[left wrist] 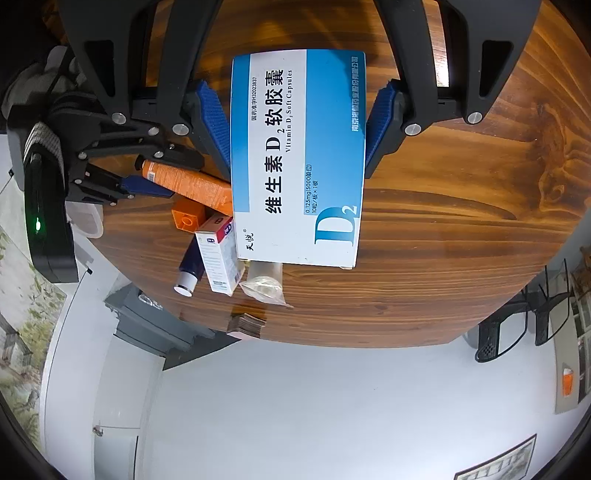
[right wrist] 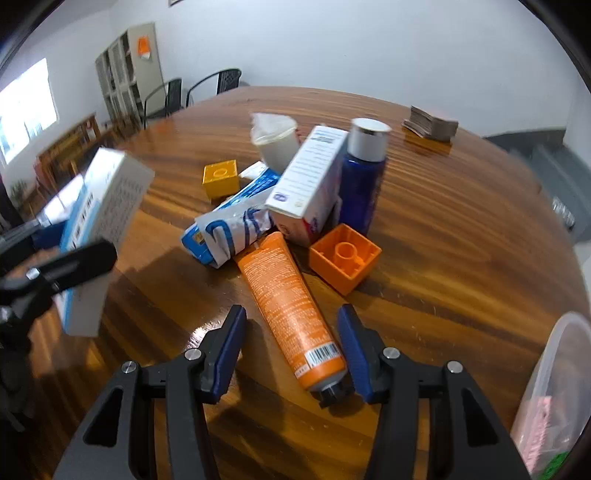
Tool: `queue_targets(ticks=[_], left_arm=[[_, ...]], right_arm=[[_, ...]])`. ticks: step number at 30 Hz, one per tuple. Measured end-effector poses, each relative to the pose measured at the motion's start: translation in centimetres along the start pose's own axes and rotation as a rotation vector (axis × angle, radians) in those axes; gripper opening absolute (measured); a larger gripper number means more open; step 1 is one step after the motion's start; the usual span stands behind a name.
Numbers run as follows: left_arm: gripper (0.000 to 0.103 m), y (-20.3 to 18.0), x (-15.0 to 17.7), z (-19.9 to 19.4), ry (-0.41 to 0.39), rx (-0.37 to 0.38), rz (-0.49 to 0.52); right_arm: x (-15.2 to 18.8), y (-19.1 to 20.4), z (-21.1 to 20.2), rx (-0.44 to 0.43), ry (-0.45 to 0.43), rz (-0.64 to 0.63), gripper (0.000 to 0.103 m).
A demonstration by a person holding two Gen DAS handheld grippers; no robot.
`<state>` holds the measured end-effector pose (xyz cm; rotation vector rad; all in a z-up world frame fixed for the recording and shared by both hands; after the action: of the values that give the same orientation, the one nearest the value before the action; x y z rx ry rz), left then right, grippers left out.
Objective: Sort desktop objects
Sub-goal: 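Grasp the orange tube with the right tool while the left tool holds the box, then carry the orange tube and vitamin D box over the bowl with both tools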
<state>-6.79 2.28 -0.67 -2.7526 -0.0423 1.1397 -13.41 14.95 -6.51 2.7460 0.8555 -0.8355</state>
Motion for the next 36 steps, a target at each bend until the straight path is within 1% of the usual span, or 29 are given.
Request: queue_targets(ticks=[3,7,11,17,20,24,27,33,36], left_arm=[[0.069,0.1,0.0,-0.1,0.003,-0.002,-0.005],[0.069,-0.1,0.1,-0.1,0.010,0.016,-0.005],[0.069,0.0,0.1,-0.3,0.004,0.015,-0.008],[0.069,0.0,0.0,-0.5,-0.001,0.018,-0.013],[0.069,0.0,-0.1,-0.6,-0.005,0.015,-0.012],[0.069,0.1,0.0,-0.5,-0.008,-0.012,-0.002],[0.069,0.1,-0.2,-0.6,-0.016,-0.008,-0.005],[0.069,0.3,-0.1,-0.2,-0.006,-0.018,-0.007],[0.069,0.3,-0.2,-0.2,-0.009,-0.021,-0.007]], right_arm=[[0.3,0.6,-0.2,-0.010,-0.004,-0.012,0.038],[0.9,1.2,-0.7,0.001,-0.007,-0.008,0.031],[1.3,1.7,-0.9,-0.011,-0.008,0.006,0.030],[0.8,1.4,-1.0,-0.093,-0.001,0.060,0.030],[0.8,1.4,-1.1,-0.104,-0.002,0.073,0.030],[0.4,1.6,-2.0,-0.118,-0.027,0.088,0.030],[0.2,1.6,-2.3,-0.137,-0.041,0.096,0.030],[-0.3,0.9,-3.2,-0.161,-0.060,0.128,0.030],[-0.3,0.6,-3.9,-0.161,-0.080,0.141,0.030]])
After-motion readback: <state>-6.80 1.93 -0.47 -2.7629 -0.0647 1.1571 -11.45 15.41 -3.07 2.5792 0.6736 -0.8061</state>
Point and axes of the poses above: each gripper's, at about its wrist camera, not at the fingertips, and z roughly the way its jaws point, y to its left, x to its underside, the point moved 7 cm from there along z, roughly the way its jaws point, and after that the axes turned 5 degrees about y, right-handed, at the moved point
